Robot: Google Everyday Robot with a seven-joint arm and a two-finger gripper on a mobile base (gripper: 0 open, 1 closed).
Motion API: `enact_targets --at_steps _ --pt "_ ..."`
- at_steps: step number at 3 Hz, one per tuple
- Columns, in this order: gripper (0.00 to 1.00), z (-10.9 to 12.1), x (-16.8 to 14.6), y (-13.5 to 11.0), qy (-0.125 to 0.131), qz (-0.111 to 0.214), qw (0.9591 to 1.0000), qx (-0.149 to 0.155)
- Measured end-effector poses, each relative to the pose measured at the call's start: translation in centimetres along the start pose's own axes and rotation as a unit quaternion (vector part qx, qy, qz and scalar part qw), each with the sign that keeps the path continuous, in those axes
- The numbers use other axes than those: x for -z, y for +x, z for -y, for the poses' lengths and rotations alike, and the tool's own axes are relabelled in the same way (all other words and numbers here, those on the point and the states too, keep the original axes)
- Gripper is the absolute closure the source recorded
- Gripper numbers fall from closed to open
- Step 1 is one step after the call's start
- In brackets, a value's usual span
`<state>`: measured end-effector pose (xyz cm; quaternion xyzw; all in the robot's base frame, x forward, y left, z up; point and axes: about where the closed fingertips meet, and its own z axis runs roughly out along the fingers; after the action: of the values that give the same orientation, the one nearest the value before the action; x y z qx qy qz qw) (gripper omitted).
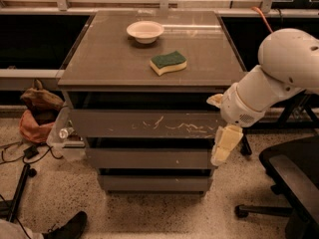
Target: Open middle drawer
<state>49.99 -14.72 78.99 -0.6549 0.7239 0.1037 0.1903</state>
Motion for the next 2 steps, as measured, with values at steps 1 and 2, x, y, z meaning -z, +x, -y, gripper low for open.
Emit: enact_targets --at_steps 1,2 --pt "0.00 0.00 0.00 0.00 0.000 0.000 1.0000 0.000" --pt "0.00 -0.19 -0.61 -0.07 0.004 0.012 0.9999 -0.001"
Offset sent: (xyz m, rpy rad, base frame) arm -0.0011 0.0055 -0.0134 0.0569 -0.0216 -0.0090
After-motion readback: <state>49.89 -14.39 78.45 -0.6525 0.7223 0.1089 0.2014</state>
